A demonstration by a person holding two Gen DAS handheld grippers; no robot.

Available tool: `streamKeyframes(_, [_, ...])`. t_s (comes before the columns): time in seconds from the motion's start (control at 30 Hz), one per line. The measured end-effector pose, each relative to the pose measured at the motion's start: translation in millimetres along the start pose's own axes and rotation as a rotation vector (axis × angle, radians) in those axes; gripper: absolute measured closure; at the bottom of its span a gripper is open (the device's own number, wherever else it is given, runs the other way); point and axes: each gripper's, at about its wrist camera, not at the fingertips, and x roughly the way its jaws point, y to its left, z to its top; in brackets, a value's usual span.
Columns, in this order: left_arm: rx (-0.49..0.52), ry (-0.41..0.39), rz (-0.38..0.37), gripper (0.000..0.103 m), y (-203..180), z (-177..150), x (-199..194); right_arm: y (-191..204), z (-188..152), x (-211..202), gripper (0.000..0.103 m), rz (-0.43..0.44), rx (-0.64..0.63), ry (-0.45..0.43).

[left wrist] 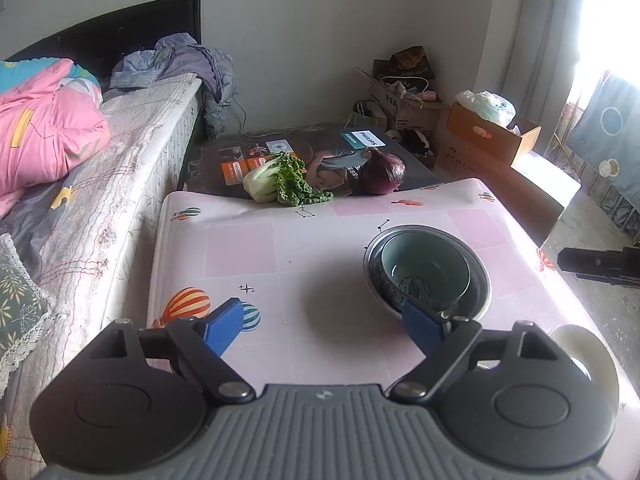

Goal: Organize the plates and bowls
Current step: 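Withdraw both grippers toward the large steel plates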

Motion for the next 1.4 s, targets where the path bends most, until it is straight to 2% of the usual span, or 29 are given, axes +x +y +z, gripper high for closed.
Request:
streamKeyframes(0.03, [0.0, -0.01, -0.001, 0.012, 3.6, -7.2, -9.9, 5.8, -11.1, -17.8, 0.02, -0.015, -0.031, -0.019])
streamKeyframes(0.13, [0.003, -0.034, -0.003, 0.01, 13.0, -39.2, -42.6, 25.4, -44.3, -56.1, 0.016, -0.074, -0.117, -0.042])
streamKeyframes(0.27, [0.003, -0.046, -0.015, 0.01, 22.4, -78.3, -67.5, 53.2, -95.7, -89.1, 0.001, -0.148, -0.221, -0.048])
streamKeyframes(0.5, [-0.056, -0.01, -0.018, 0.008, 45.0, -130.3, -83.7, 103.5, -168.1, -112.2, 0.001, -0.231, -0.358, -0.039])
streamKeyframes(0.6, [-0.086, -0.01, -0.032, 0.0, 56.9, -147.8, -91.3, 123.3, -190.4, -113.3, 0.001, -0.312, -0.4, -0.055])
streamKeyframes(0.67, [-0.097, -0.021, -0.039, 0.0, 63.7, -157.9, -98.3, 135.2, -201.8, -115.4, 0.001, -0.363, -0.436, -0.079])
streamKeyframes(0.73, [-0.094, -0.028, -0.04, 0.0, 67.2, -164.5, -103.0, 146.0, -209.7, -118.9, 0.001, -0.376, -0.468, -0.102])
streamKeyframes(0.83, [-0.079, -0.048, -0.054, 0.0, 73.5, -171.8, -110.5, 152.9, -215.4, -124.1, 0.001, -0.332, -0.469, -0.114])
streamKeyframes(0.9, [-0.079, -0.066, -0.066, 0.0, 76.9, -176.8, -114.4, 153.2, -217.2, -126.5, 0.001, -0.253, -0.426, -0.115])
streamKeyframes(1.0, [-0.08, -0.07, -0.063, 0.0, 81.3, -184.7, -114.0, 147.4, -223.1, -124.4, 0.001, -0.113, -0.305, -0.097])
streamKeyframes(1.07, [-0.085, -0.063, -0.057, 0.0, 84.2, -190.7, -110.6, 144.0, -230.7, -117.7, 0.001, -0.049, -0.22, -0.077])
streamKeyframes(1.17, [-0.079, -0.045, -0.035, 0.0, 89.3, -197.8, -103.4, 145.6, -243.1, -103.0, 0.001, -0.005, -0.16, -0.029])
streamKeyframes(1.3, [-0.04, -0.048, 0.033, 0.0, 92.7, -202.0, -96.3, 150.7, -256.7, -83.9, 0.002, 0.056, -0.112, 0.029])
streamKeyframes(1.4, [-0.017, -0.056, 0.078, 0.0, 93.1, -202.4, -91.8, 153.0, -261.6, -70.8, 0.009, 0.092, -0.057, 0.073])
